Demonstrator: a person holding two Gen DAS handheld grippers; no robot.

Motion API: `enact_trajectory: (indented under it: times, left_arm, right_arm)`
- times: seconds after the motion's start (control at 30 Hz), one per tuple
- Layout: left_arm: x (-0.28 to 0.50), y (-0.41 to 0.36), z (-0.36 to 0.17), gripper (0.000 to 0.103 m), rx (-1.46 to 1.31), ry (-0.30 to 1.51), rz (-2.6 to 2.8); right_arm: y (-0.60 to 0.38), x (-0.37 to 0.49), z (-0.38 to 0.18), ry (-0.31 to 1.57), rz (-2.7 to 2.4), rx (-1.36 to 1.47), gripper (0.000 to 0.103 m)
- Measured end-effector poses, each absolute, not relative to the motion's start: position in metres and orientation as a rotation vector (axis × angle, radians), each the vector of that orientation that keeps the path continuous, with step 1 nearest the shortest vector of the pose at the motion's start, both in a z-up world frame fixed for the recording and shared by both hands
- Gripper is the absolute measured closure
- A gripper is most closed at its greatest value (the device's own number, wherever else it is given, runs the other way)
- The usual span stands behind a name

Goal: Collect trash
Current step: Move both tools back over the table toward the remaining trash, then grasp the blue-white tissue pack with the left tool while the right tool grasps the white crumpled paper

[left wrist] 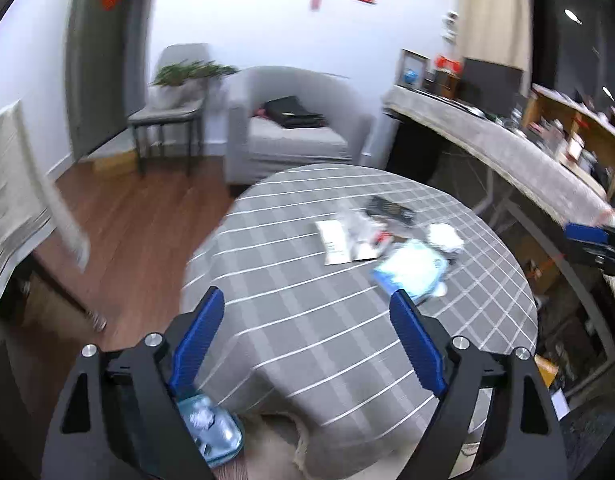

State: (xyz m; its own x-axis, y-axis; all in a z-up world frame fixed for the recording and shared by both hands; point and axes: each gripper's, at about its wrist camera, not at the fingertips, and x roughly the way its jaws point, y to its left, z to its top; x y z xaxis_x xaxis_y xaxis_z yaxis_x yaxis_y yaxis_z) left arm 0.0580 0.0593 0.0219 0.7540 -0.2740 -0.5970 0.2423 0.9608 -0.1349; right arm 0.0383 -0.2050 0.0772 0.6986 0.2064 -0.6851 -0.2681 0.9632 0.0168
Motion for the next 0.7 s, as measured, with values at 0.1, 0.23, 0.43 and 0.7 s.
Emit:
enact_trajectory:
  times: [0.1,0.23,0.43,0.7]
  left_arm:
    - [0.066,0.025,0.017,0.013,0.001,0.645,-0.336]
    - [0.076,-0.010,0.010,0.010,0.037,0.648,-0.371]
    - [0.101,-0.046,-0.004,0.010,0.076,0.678,-0.388]
    - [0.128,-0.069,-0.023,0.010,0.136,0.731,-0.370]
  right_arm:
    - [-0.216,0.057,0.063,0.763,0.267,-0.072,0.033]
    - [-0.227,0.078,0.048,0.768,0.270,-0.047,0.032]
    - [-0.234,0.113,0.033,0.779,0.312,-0.023,0.032]
    - [-0.247,0.137,0.021,0.768,0.340,-0.044,0.030]
